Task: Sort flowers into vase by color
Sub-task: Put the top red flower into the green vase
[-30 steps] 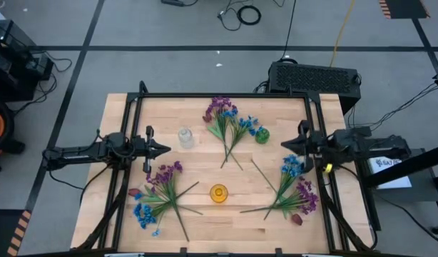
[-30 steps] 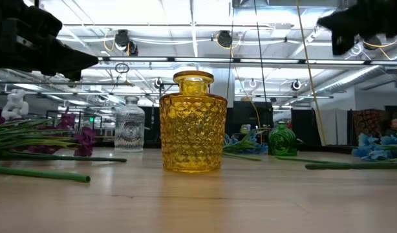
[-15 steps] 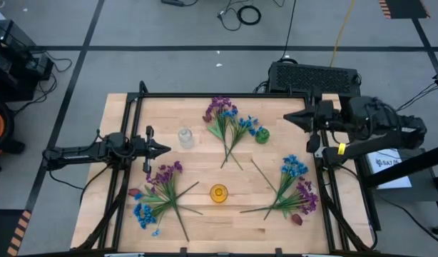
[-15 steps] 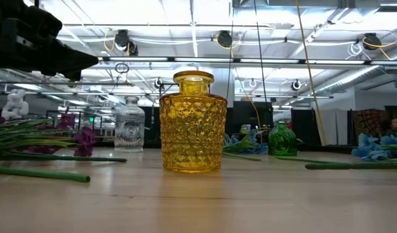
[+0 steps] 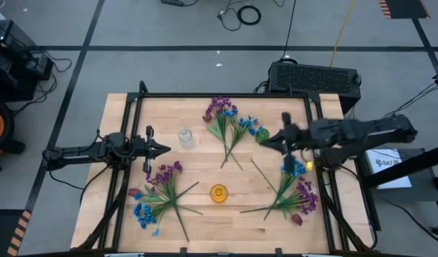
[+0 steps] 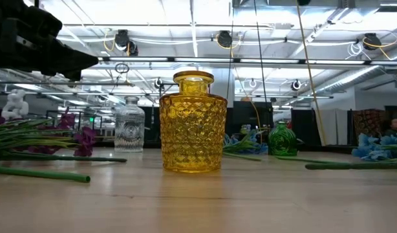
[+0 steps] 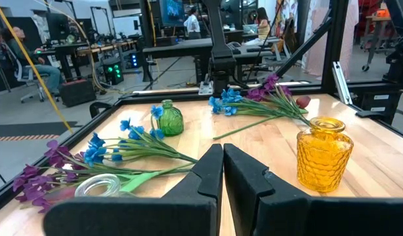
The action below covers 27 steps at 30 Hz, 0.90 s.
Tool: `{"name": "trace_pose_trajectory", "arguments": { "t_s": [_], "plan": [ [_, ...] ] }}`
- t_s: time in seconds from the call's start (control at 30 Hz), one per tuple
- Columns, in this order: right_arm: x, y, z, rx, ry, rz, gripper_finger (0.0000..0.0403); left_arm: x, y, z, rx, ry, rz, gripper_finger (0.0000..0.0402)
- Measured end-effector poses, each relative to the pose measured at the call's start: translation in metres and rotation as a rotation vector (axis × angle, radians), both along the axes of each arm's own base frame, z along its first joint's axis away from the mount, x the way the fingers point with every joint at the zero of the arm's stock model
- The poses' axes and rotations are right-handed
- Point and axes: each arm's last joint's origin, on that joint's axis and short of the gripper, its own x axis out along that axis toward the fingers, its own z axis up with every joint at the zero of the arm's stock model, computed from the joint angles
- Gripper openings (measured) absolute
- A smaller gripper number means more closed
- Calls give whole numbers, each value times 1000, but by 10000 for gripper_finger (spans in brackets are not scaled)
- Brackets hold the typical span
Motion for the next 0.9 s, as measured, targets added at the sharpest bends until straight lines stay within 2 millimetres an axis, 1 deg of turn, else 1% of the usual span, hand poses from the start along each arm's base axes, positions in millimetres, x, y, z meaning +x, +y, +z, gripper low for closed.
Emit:
{"name": "trace_pose_trajectory", "arguments": {
  "t_s": [0.07,0.2,0.27,0.3,0.47,0.6,0.67,0.83,0.9],
  "plan": [
    [4,4,-18,1,11,14,0,0,0,0,0,0,0,22],
    [6,6,-47,39,28,9,0,0,0,0,0,0,2,22],
    [6,6,-60,54,62,0,0,0,0,0,0,0,10,22],
    [6,6,-64,63,68,-4,0,0,0,0,0,0,11,22],
    [6,6,-68,87,72,-10,0,0,0,0,6,0,12,22],
    [10,8,-70,87,76,-3,0,0,0,0,80,1,12,22],
    [13,9,-73,85,89,-2,0,0,0,0,77,-4,12,22],
    [22,11,-84,73,141,-4,0,0,1,4,-42,-46,29,22],
    [25,12,-88,77,162,-10,0,0,1,6,-139,-73,44,22]
  ]
}}
